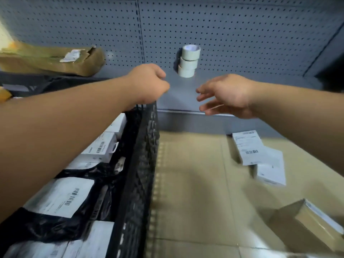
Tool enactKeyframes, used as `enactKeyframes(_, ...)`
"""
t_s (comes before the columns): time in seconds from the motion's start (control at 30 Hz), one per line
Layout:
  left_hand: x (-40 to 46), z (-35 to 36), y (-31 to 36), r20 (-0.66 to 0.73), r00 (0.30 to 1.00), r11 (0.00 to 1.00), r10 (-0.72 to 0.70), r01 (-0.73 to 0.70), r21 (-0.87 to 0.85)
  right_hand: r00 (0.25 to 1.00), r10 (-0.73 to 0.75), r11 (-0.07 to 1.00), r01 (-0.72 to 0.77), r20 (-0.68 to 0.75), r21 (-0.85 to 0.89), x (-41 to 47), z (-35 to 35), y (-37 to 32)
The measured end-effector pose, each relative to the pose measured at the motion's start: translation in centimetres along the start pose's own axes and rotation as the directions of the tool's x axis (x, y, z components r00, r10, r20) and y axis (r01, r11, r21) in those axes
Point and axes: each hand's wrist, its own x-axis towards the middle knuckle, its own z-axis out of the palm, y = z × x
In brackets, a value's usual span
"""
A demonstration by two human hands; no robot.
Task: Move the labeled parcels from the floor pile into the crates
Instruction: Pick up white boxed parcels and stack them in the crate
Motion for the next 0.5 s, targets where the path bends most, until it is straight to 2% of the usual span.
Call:
enactKeyframes(0.13, -0.8, 4.7, 3.7, 0.070, 0.995, 0.997, 0.074, -0.073, -0.018, 0.994, 0.112, 0.969, -0.106, 0.011, -0.223, -2.2, -4.9, 5.6)
enactKeyframes(0.3, -3.3, 11.3, 7.9, 0.277, 0.954, 0.992, 0.113, -0.123, 0.019, 0.958, 0.286, 0.885, -0.266, -0.005, -0.383, -5.5, -11.0, 12.6)
enactKeyframes(0.5, -8.2, 19.2, 11.1, 0.572, 0.817, 0.996, 0.071, -0.084, -0.003, 0.894, 0.442, 0.772, -0.419, -0.070, -0.478, -9.0, -17.0, 19.1)
